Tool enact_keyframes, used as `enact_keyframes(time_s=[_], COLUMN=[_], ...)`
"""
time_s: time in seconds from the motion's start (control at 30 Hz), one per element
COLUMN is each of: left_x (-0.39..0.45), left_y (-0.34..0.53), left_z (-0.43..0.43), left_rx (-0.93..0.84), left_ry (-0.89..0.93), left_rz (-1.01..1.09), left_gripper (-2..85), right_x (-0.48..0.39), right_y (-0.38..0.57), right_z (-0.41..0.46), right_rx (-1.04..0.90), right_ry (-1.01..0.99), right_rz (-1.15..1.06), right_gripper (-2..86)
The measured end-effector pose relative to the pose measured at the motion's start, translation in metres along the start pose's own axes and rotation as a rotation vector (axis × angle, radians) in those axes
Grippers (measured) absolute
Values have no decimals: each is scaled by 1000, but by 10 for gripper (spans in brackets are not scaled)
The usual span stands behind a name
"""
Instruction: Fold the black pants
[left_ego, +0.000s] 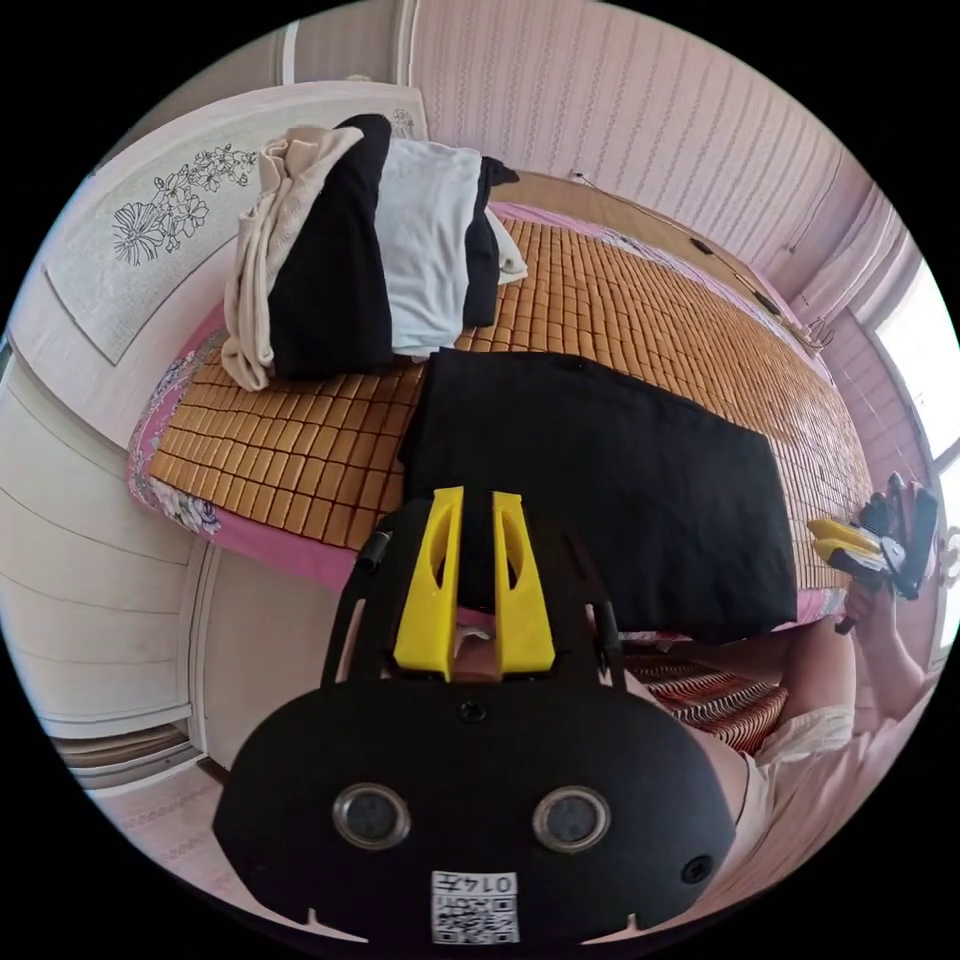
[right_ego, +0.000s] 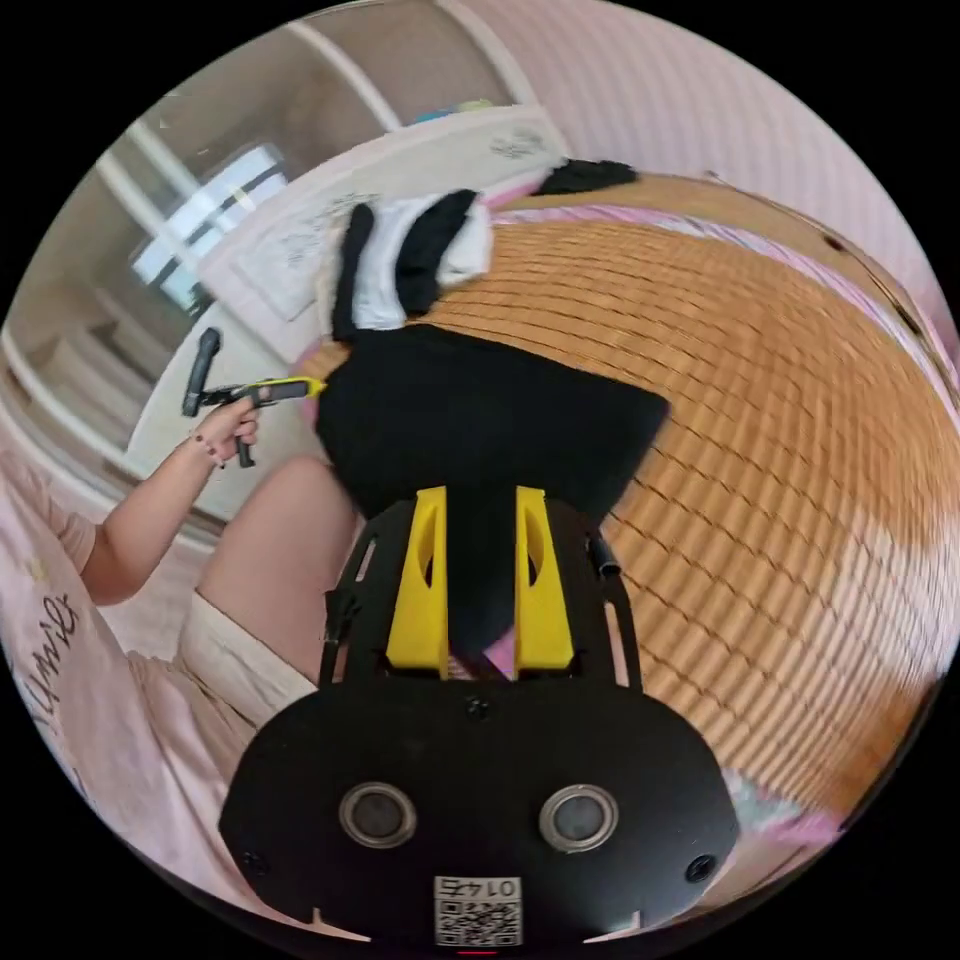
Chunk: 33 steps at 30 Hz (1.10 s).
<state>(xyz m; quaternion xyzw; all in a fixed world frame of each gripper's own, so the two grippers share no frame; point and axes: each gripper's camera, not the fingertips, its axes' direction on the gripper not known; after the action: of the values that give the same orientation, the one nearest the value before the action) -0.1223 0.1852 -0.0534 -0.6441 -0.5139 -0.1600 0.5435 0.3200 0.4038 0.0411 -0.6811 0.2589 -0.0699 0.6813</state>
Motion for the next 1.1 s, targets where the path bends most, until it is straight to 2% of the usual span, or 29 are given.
enact_keyframes(time_s=[0.1, 0.2, 0.27, 0.37, 0.53, 0.63, 0.7, 0.83, 0.93, 1.03, 1.1], left_x=[-6, -12, -18, -19, -9, 10, 28, 82, 114, 123, 124], left_y=[-11, -28, -40, -51, -63, -68, -68, -59, -55, -53, -54], left_z=[9, 17, 34, 50, 54, 54, 54, 60, 49, 34, 32], left_rx=[2, -5, -79, -168, -228, -272, -278, -288, -222, -134, -106], left_ry=[-6, -79, -87, -64, -86, 10, 93, 325, 408, 379, 356], left_rz=[-18, -17, -29, -6, 76, 173, 231, 322, 380, 380, 384], left_gripper=[70, 83, 81, 76, 63, 59, 58, 47, 16, 12, 31], right_x=[25, 20, 11, -2, 14, 25, 35, 59, 62, 25, -28], right_y=[19, 20, 16, 10, 12, 19, 28, 45, 52, 41, 20], right_z=[8, 30, 39, 37, 10, -20, -42, -60, -75, -77, -54], right_rx=[-56, -128, -163, -132, -59, -29, -46, -116, -107, -26, 9], right_ry=[-24, -115, -147, -94, -113, -13, 123, 320, 423, 456, 349], right_rz=[142, 147, 109, 54, 91, 107, 119, 210, 298, 212, 18], right_gripper=[128, 107, 74, 25, 10, 9, 9, 15, 25, 40, 61])
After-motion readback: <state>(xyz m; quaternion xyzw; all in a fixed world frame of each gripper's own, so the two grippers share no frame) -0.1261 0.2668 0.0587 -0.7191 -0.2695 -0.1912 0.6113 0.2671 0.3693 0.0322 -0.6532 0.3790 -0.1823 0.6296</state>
